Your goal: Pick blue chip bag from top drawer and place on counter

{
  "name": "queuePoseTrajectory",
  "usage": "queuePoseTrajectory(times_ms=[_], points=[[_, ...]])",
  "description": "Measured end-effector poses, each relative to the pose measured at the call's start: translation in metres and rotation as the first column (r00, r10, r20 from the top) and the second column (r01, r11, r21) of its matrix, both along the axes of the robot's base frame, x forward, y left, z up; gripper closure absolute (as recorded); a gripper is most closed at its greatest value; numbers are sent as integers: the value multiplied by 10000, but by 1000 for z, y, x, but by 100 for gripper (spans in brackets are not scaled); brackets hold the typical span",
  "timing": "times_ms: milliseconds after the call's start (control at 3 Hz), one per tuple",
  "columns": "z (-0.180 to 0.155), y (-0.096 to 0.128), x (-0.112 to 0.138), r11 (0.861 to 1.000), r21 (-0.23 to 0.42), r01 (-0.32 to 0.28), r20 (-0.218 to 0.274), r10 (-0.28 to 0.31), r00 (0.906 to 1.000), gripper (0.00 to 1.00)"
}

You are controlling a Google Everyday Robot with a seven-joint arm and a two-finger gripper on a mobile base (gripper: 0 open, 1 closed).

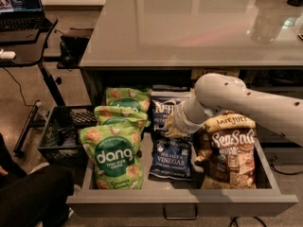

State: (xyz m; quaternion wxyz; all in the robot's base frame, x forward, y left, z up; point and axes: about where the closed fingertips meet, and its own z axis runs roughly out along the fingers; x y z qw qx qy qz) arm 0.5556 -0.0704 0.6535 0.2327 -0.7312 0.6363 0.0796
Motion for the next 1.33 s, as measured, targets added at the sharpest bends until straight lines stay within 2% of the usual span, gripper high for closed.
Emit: queuePoseTrajectory(times_ms=[667,1000,1333], points=[[7,3,-4,9999,152,-54,-132,56,9999,100],[64,14,-10,9977,347,-587,271,578,9980,100],[105,21,-16,9945,398,-968,570,945,9939,100]])
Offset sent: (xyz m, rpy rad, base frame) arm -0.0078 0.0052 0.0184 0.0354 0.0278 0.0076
